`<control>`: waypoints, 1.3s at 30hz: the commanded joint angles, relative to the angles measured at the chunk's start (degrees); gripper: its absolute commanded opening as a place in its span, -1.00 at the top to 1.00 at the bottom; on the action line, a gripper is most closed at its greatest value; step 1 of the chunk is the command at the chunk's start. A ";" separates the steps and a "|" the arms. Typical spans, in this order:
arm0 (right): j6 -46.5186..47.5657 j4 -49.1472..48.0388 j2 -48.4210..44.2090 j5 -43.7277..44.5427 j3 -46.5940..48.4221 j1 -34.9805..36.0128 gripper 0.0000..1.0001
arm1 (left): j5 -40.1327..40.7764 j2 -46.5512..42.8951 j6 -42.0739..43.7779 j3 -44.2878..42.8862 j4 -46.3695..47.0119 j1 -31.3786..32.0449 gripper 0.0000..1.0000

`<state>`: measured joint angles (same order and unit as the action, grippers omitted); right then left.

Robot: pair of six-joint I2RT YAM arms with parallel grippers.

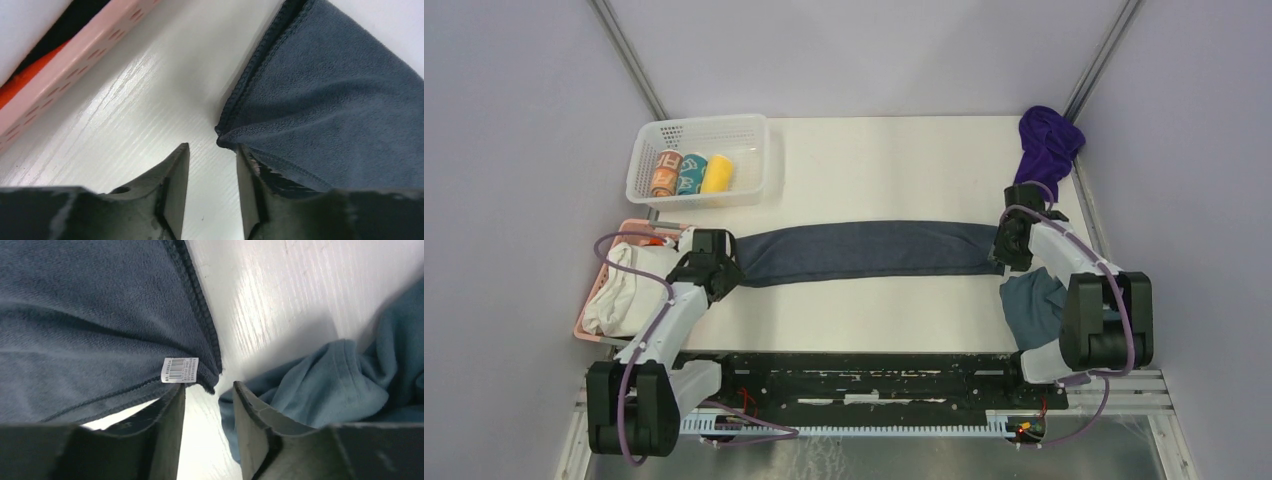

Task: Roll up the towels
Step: Fold the towel at the center of the board.

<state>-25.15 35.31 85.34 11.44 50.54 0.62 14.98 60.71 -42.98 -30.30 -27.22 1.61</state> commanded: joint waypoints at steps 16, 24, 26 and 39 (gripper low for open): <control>0.50 -7.44 -4.91 -1.98 6.52 -0.35 -0.13 | -7.06 4.47 7.21 -14.54 2.94 0.59 -0.26; 2.18 -10.96 3.95 -4.49 9.40 -3.78 -0.03 | -5.97 16.91 9.17 -17.47 6.40 0.59 -0.14; 2.05 -12.19 5.53 -5.95 9.51 -4.82 -0.03 | -5.72 18.61 9.31 -17.71 7.32 0.59 -0.15; 1.99 -17.09 16.58 -12.79 12.73 -8.02 0.20 | -3.36 28.53 10.82 -21.41 7.05 -0.34 -0.05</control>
<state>-23.49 21.43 99.68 0.05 60.16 -6.28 9.13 87.26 -34.48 -49.67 -22.04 2.02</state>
